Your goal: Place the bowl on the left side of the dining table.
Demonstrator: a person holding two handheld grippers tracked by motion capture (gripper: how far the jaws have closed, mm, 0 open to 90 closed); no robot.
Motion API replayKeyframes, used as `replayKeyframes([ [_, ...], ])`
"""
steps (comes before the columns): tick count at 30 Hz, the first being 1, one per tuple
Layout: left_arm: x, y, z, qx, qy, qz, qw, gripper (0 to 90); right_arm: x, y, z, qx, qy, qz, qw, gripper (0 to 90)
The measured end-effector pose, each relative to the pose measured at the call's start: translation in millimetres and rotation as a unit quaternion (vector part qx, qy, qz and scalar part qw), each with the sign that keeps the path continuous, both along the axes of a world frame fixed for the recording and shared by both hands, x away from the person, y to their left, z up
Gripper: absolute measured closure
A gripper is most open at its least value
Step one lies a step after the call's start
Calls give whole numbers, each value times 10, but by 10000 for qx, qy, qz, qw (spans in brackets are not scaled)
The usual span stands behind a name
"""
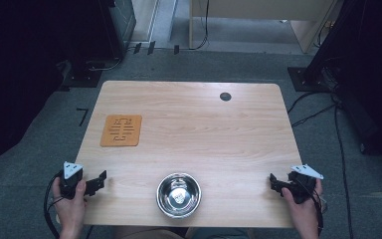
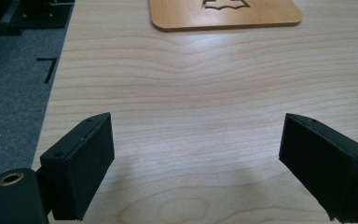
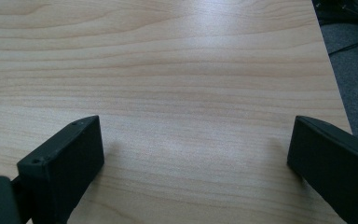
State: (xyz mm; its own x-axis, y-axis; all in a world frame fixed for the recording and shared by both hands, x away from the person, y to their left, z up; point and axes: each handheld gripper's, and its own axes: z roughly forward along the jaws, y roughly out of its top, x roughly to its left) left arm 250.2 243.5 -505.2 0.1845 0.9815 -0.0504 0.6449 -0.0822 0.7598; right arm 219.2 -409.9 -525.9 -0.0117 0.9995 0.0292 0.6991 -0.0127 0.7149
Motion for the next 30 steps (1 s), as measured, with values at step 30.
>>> replayKeyframes([
  [30,-82,-291,271,-345,-351,-472,9977,102,1,-1,0,-5,-3,3,10000,31],
])
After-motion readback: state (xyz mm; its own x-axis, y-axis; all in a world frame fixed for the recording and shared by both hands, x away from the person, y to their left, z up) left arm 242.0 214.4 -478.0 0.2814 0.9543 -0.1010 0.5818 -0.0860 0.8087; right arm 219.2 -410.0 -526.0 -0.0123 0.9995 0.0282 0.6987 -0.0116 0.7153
